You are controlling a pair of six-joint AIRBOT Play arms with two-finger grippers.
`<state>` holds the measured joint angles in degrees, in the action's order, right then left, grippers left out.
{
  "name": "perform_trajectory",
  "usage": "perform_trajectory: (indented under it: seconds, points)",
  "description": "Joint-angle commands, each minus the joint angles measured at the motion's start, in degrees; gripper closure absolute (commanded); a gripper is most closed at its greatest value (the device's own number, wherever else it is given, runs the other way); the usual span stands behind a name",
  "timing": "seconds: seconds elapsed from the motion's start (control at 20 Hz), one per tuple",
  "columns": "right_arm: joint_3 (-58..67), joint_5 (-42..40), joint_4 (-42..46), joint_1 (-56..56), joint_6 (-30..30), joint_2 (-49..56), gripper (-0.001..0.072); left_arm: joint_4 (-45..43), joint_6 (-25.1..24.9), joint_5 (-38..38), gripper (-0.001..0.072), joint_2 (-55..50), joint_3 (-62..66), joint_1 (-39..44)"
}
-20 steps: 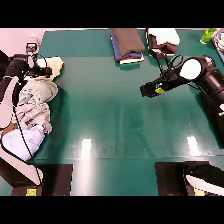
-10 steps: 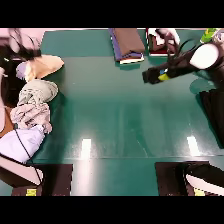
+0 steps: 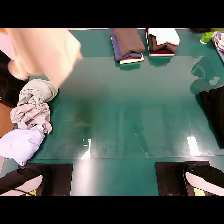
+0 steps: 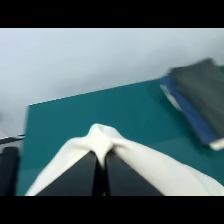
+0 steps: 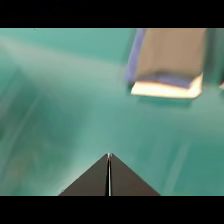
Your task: Fold the shirts.
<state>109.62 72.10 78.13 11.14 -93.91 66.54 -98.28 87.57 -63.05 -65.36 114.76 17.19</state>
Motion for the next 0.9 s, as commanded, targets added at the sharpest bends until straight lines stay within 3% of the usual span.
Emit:
perform_trajectory:
  seconds: [0.0, 0.25, 0.3, 0.35, 0.4, 0.5, 0.65, 0.85]
  points:
    - [3.13, 0.04, -0.09, -3.48, -0.04, -1.9, 0.0688, 1.62, -1.05, -5.09, 0.0682, 1.79, -4.76, 13.33]
    - [3.13, 0.83, -0.2, -4.07, -0.04, -2.27, 0.0688, 11.98, -1.18, -4.2, 0.068, -6.86, -18.45, 28.68]
    - [3.13, 1.42, -0.17, -4.07, -0.07, -1.9, 0.0688, 14.75, -2.45, -3.78, 0.0642, -9.35, -19.61, 30.49]
    - [3.13, 2.43, -0.2, -4.07, -0.07, -1.44, 0.0688, 16.31, -4.0, -3.45, 0.0327, -11.93, -19.82, 31.89]
    - [3.13, 3.69, -0.22, -4.07, -0.07, -1.03, 0.0688, 16.22, -4.0, -3.1, 0.0121, -13.64, -19.78, 32.35]
    - [3.13, 6.36, -0.28, -4.04, -0.07, -0.04, 0.0688, 11.98, -3.43, -2.03, 0.0119, -14.49, -19.71, 30.42]
    - [2.99, 7.89, -0.52, -4.04, -0.07, 0.92, 0.0687, 3.89, 0.68, -2.84, 0.0119, -14.69, -19.45, 20.09]
    - [-2.45, 4.81, -0.5, -4.07, -0.07, -1.05, 0.0688, 7.78, 3.04, -9.09, 0.0119, -20.85, -19.63, 6.01]
